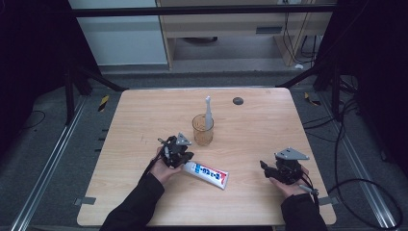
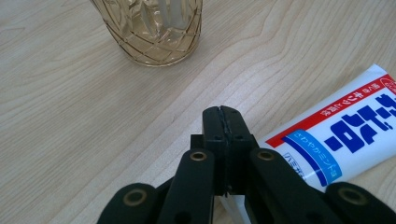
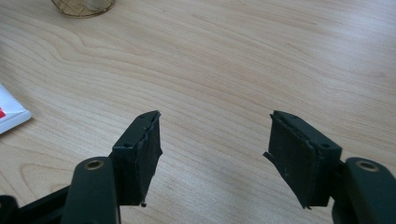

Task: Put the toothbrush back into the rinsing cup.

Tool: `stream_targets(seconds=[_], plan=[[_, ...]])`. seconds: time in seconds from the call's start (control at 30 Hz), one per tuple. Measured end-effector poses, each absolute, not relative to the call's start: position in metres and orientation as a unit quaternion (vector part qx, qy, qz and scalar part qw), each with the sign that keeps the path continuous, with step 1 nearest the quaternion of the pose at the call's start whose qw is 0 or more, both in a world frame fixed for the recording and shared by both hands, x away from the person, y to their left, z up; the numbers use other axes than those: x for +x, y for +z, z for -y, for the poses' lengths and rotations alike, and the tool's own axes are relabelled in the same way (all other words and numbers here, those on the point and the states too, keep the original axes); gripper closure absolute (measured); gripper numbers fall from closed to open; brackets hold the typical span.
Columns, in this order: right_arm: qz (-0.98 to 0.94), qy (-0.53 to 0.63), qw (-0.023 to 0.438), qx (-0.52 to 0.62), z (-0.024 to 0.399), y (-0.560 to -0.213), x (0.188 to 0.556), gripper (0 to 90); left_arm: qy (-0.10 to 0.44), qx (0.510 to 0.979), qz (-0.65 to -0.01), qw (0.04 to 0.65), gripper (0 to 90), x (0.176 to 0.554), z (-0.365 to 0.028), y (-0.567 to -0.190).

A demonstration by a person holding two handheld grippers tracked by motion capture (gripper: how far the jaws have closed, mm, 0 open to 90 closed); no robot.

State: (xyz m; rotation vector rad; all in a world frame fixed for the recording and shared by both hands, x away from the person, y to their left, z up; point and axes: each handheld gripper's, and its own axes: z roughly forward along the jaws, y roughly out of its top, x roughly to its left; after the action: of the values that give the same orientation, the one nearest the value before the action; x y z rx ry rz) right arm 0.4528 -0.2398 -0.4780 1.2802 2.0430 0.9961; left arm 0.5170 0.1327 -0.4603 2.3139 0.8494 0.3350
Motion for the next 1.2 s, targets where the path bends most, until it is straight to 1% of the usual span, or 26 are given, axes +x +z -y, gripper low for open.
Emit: stream_targets(seconds=[0.6, 1.2], plan=[[-0.756, 0.368, 0.261, 0.474, 0.24, -0.479, 0.452, 34.3, 0.123, 0.882, -0.321, 0.324, 89.7, 0.502, -0.143, -0.461], [-0.754, 0.371, 0.262, 0.474, 0.242, -0.478, 0.451, 34.3, 0.119, 0.883, -0.316, 0.326, 89.6, 0.475, -0.148, -0.462]])
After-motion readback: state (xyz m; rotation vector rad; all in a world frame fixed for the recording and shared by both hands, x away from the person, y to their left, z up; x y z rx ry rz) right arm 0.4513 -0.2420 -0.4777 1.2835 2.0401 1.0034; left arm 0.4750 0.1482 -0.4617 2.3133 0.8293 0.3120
